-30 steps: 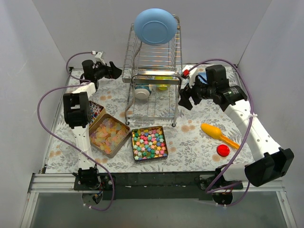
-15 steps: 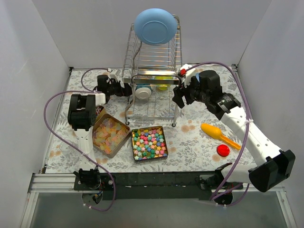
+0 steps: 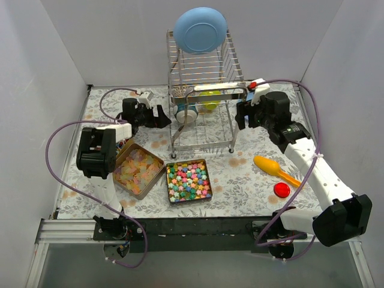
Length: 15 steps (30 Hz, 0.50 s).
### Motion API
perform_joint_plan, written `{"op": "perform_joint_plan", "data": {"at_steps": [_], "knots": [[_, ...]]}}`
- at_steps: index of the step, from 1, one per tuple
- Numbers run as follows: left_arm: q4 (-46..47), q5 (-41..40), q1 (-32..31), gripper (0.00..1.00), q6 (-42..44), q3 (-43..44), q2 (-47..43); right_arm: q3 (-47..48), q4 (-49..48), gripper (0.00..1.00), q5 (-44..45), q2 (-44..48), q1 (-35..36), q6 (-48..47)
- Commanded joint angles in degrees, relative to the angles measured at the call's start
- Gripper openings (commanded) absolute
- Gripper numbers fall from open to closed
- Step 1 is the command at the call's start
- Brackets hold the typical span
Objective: Pack the candies
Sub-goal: Adjust the distractor at the center of the board.
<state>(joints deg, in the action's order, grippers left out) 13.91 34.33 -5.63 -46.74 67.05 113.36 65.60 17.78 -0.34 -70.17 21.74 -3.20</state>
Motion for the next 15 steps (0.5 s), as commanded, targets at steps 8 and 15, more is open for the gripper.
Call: {"op": "perform_joint_plan", "data": {"at_steps": [8,15], "knots": [[1.9,-4.17,-2.55,0.96,0.33,-3.33,-8.6,-3.38,0.24,0.83,7.99,-0.05,-8.02,-2.33],[12.1,-10.77,-1.4,0.97,3.94,11.6,2.46,-1.89,2.16,0.83,1.4,-0.58,-8.99,-4.27]]}}
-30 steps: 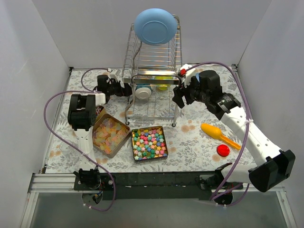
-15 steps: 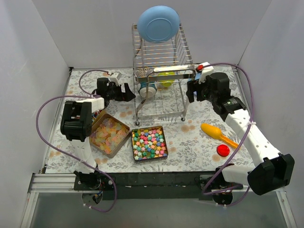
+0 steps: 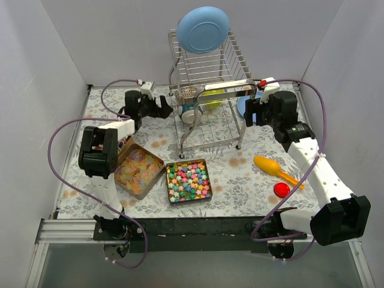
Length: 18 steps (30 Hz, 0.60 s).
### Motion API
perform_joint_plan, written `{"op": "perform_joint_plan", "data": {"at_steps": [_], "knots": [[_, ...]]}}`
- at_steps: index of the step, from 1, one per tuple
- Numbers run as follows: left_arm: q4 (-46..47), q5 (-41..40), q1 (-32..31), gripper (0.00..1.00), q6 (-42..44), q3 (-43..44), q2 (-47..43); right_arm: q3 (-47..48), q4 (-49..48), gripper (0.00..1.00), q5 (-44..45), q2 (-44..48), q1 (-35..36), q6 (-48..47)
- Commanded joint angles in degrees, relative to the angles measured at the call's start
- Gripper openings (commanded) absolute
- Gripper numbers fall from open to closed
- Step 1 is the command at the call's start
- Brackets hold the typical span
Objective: Pack the candies
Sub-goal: Adjust the distractor at the center of the board.
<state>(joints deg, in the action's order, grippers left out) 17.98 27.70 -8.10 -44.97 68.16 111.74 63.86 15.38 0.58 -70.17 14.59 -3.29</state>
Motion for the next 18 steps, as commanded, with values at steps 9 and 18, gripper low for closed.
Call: {"op": "perform_joint_plan", "data": {"at_steps": [9,18], "knots": [[9.62,-7.22,0.8,0.98,-0.55,33.5,21.93,0.74,6.6,0.84,-1.72,-1.81,-1.76,-6.99],[13.22,-15.74,-1.74,0.98,0.32,43.89,31.86,0.48,7.56,0.84,-1.19,-3.22,-1.85,-9.28]]}}
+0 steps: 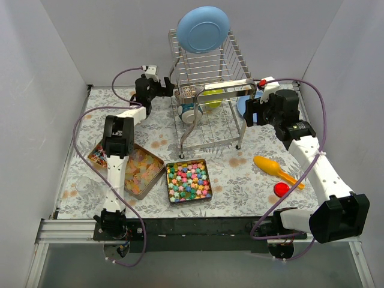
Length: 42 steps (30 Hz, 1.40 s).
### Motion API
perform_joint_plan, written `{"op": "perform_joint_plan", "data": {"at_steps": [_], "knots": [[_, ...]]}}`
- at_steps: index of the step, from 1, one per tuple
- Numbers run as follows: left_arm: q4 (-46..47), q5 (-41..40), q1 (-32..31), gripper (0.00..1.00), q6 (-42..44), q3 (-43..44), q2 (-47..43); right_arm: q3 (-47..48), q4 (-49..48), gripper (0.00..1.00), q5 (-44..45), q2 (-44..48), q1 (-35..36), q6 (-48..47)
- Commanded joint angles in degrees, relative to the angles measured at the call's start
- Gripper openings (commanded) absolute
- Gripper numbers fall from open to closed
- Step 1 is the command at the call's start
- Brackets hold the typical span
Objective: Pack the candies
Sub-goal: Adjust the distractor at the center of the board.
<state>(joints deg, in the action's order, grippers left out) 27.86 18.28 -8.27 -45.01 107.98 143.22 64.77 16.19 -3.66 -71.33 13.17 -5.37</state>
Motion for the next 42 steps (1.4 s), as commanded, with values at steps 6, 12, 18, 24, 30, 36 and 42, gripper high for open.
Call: {"op": "perform_joint_plan", "data": {"at_steps": [6,12,18,24,30,36,42], "knots": [[5.89,-21.95,-3.41,0.98,0.02,6.62,2.94,-0.7,7.28,0.84,2.61,-2.32,-0.42,-7.55],[8.08,-35.23,-3.86,0.98,-0.7,1.9,-0.39,-1.31,5.62,0.84,6.03,-3.03,-0.51,-6.94],[10.02,-41.66,-2.89,0.98,1.15,-7.24,-7.41,-1.67,1.92,0.86,10.69,-4.78,-2.53,-6.06],[10.46,-43.07,-1.66,0.98,3.53,-12.53,-12.68,1.75,1.04,0.86,10.52,-10.22,-5.95,-6.06],[10.29,-45.18,-1.4,0.98,3.88,-24.38,-20.51,6.94,-1.59,0.85,8.85,-16.73,-7.63,-5.53],[9.76,-45.7,-1.48,0.98,4.41,-34.85,-29.13,11.51,-4.05,0.84,6.39,-22.18,-8.07,-5.97],[8.97,-46.49,-1.4,0.98,5.55,-42.31,-35.71,15.99,-6.25,0.83,4.1,-28.15,-8.25,-7.29]]}}
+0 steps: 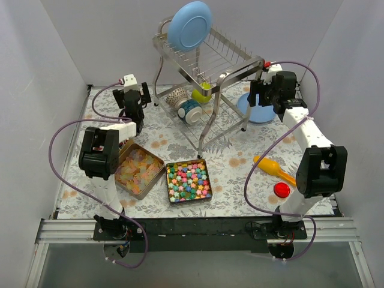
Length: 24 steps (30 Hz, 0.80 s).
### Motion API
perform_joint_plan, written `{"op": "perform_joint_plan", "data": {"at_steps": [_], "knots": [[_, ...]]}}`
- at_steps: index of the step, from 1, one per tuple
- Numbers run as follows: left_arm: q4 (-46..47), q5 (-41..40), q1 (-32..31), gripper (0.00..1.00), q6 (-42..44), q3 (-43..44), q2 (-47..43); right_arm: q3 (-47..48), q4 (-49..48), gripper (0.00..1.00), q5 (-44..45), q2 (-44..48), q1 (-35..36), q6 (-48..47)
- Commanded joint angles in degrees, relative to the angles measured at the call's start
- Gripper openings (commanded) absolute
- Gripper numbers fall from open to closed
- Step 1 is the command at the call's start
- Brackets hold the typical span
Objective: Pack the candies
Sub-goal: Adjust the distractor at the center of the board.
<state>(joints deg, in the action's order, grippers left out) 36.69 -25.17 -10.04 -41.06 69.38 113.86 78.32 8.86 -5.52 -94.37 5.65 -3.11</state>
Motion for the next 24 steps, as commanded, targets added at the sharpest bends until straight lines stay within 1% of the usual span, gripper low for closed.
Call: {"op": "perform_joint_plan", "data": {"at_steps": [1,4,6,9,10,13,14,16,17,20,24], "knots": [[0.14,-3.22,0.38,0.98,1.86,-4.77,-7.24,4.54,0.89,0.83,5.87,-6.95,-0.73,-9.89],[0.14,-3.31,0.55,0.98,1.95,-7.94,-9.36,7.62,0.72,0.82,5.96,-9.95,-0.73,-10.51],[0.14,-1.91,0.64,0.98,1.86,-8.91,-9.97,7.63,-0.07,0.82,5.96,-10.22,-0.82,-10.33],[-1.09,4.32,0.73,0.98,0.89,-8.57,-11.38,6.4,-0.6,0.82,3.59,-9.7,-0.82,-9.98],[-1.7,10.43,0.9,0.98,0.63,-7.0,-11.64,6.32,-0.6,0.82,3.24,-9.78,-0.82,-9.89],[-4.86,20.13,2.39,0.98,-1.56,-3.48,-10.95,6.05,-1.21,0.81,2.97,-9.87,-0.9,-9.98],[-5.83,27.99,3.01,0.98,-3.31,-0.86,-9.81,6.31,-1.22,0.81,2.8,-10.13,-0.9,-10.42],[-6.27,34.1,4.85,0.98,-5.6,2.41,-7.7,7.1,-1.04,0.8,2.36,-10.31,-0.9,-10.42],[-6.54,40.92,5.29,0.98,-6.22,5.82,-5.17,7.28,-0.87,0.8,2.09,-10.4,-0.9,-10.42],[-6.37,46.42,6.0,0.97,-6.14,10.75,-1.12,7.11,-0.25,0.8,1.21,-10.05,-0.9,-10.42],[-7.15,48.98,6.0,0.92,-4.83,21.2,7.4,5.18,-0.07,0.8,1.04,-8.56,-0.9,-10.6]]}}
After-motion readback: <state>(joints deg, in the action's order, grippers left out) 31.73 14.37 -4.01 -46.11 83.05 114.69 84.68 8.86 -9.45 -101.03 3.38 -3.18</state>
